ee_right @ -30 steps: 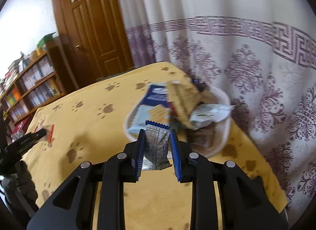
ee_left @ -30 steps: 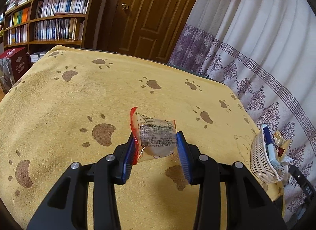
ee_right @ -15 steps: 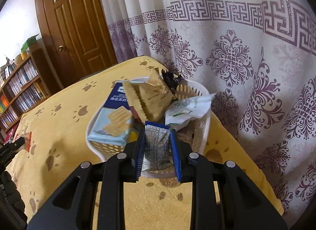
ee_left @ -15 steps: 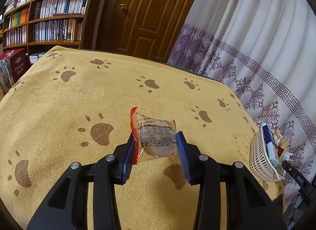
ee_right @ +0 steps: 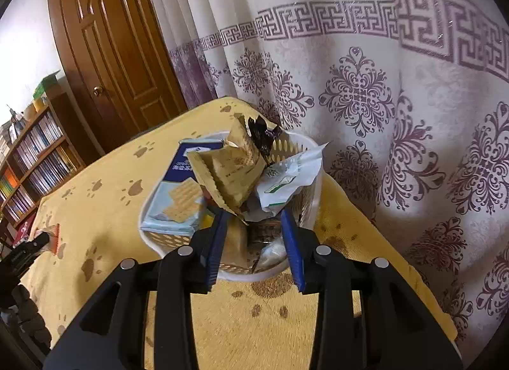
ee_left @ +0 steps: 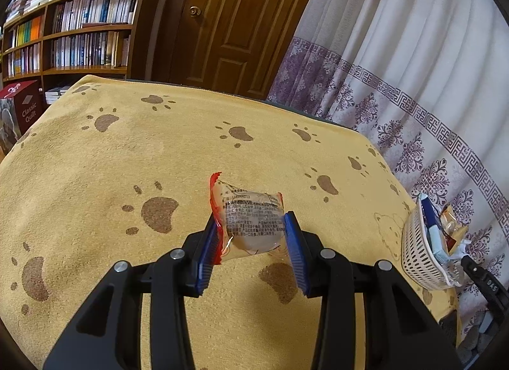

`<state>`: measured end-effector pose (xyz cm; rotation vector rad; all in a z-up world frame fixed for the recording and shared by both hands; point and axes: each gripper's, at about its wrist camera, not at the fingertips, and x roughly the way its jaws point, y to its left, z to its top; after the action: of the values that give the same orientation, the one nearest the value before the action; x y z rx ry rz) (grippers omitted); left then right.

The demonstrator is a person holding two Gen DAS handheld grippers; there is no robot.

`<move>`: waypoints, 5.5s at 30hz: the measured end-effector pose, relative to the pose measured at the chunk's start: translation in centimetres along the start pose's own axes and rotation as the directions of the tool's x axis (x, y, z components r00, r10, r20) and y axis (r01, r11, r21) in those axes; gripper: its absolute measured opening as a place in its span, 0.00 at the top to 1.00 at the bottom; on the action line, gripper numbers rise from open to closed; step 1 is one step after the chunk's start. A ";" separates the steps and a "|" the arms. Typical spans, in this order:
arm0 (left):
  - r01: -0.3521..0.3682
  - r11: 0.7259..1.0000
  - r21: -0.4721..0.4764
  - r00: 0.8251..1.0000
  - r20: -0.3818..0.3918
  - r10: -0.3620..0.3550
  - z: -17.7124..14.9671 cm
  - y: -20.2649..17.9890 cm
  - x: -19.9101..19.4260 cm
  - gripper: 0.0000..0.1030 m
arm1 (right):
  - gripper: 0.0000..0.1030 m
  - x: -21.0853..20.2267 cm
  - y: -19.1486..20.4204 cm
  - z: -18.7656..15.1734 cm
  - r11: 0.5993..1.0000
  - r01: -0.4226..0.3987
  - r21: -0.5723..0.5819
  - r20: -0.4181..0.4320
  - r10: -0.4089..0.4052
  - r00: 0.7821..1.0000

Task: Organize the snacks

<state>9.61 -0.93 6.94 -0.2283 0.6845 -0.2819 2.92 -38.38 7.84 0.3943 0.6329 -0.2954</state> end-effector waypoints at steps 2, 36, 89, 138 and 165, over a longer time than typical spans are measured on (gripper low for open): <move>0.003 1.000 0.004 1.000 0.000 -0.003 0.0 -0.1 0.0 0.60 | 0.64 -0.6 0.1 -0.2 1.000 -0.001 -0.004 0.006 0.001 1.000; 0.194 0.945 0.262 0.981 -0.060 -0.185 -4.2 -13.6 -2.9 0.60 | 0.56 -2.1 -0.7 -7.3 0.992 -0.076 -0.102 -0.046 0.072 0.996; 0.253 0.839 0.481 0.967 -0.113 -0.227 -6.9 -25.7 -1.3 0.12 | 0.42 -2.2 -3.0 -7.5 0.983 -0.176 -0.052 -0.072 0.172 0.982; -0.112 0.869 0.482 0.970 0.242 -0.009 -3.9 -22.4 -5.3 0.05 | 0.03 -5.3 2.0 -2.4 0.967 0.116 -0.228 0.129 -0.088 0.988; -0.146 0.846 0.513 0.968 0.252 0.014 -4.6 -22.8 -4.7 0.05 | 0.03 -4.6 2.6 -2.4 0.959 0.135 -0.249 0.119 -0.108 0.987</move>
<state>-0.96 -21.24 13.04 0.2954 0.3525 -0.3452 -0.85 -34.35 9.63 0.0906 0.5847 -0.3447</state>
